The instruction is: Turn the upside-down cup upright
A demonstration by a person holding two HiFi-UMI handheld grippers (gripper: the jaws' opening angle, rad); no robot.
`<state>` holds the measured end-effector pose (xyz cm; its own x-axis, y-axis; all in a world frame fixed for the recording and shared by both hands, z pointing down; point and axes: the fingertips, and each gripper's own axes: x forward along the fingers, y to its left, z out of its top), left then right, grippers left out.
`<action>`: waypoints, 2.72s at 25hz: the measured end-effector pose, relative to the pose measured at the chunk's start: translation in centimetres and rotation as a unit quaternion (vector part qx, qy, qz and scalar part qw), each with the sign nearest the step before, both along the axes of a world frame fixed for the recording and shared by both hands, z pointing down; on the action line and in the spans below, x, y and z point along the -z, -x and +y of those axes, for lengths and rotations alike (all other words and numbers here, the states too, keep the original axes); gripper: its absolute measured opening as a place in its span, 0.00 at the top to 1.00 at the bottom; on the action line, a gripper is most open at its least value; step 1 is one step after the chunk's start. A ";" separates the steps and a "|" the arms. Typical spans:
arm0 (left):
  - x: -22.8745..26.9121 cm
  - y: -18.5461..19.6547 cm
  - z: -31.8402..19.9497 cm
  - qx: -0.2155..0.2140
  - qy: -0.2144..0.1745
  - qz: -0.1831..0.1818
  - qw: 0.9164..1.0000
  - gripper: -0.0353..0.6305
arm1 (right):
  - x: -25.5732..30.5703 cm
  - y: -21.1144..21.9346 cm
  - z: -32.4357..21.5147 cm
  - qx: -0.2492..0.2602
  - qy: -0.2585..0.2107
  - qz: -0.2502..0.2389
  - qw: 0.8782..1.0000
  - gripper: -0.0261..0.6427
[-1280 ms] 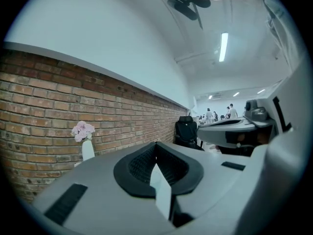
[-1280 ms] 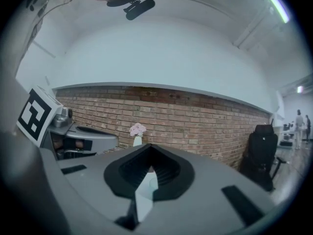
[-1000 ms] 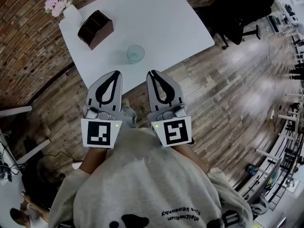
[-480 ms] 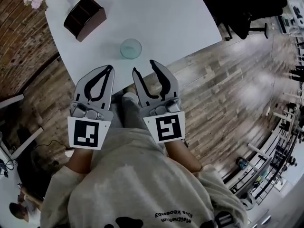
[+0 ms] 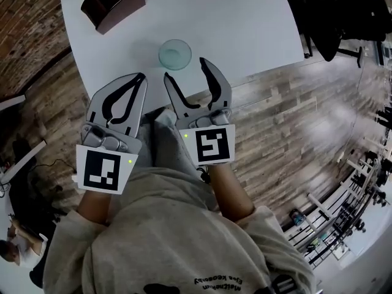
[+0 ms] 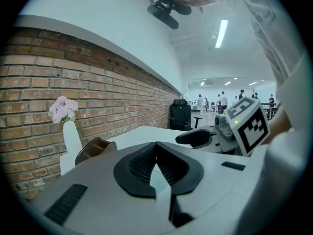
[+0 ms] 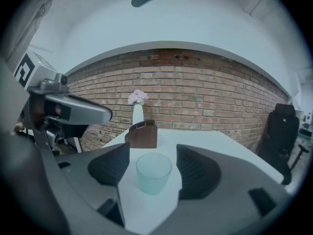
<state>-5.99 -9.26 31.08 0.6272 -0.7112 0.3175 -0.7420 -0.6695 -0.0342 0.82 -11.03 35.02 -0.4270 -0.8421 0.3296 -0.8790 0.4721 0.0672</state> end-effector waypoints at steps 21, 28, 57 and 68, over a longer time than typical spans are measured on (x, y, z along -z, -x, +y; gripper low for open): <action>-2.7 0.4 -0.4 0.007 0.026 -0.015 1.000 0.93 | -6.1 2.1 -3.2 0.008 0.056 0.023 0.998 0.40; -2.9 0.5 -0.6 0.017 0.034 -0.013 0.999 0.93 | -7.1 2.0 -3.6 0.010 0.062 0.035 0.997 0.39; -2.7 0.8 -0.6 0.029 0.034 -0.007 0.999 0.93 | -6.6 1.5 -4.7 -0.016 0.083 -0.280 0.956 0.41; -2.8 0.7 -0.6 0.025 0.033 -0.010 0.999 0.93 | -6.3 1.1 -4.6 -0.027 0.109 -0.490 0.865 0.41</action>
<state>-6.68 -9.82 33.87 0.5847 -0.7182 0.3771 -0.7741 -0.6330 -0.0054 -0.25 -15.58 41.35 -0.5533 -0.8328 -0.0157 -0.4845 0.3371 -0.8072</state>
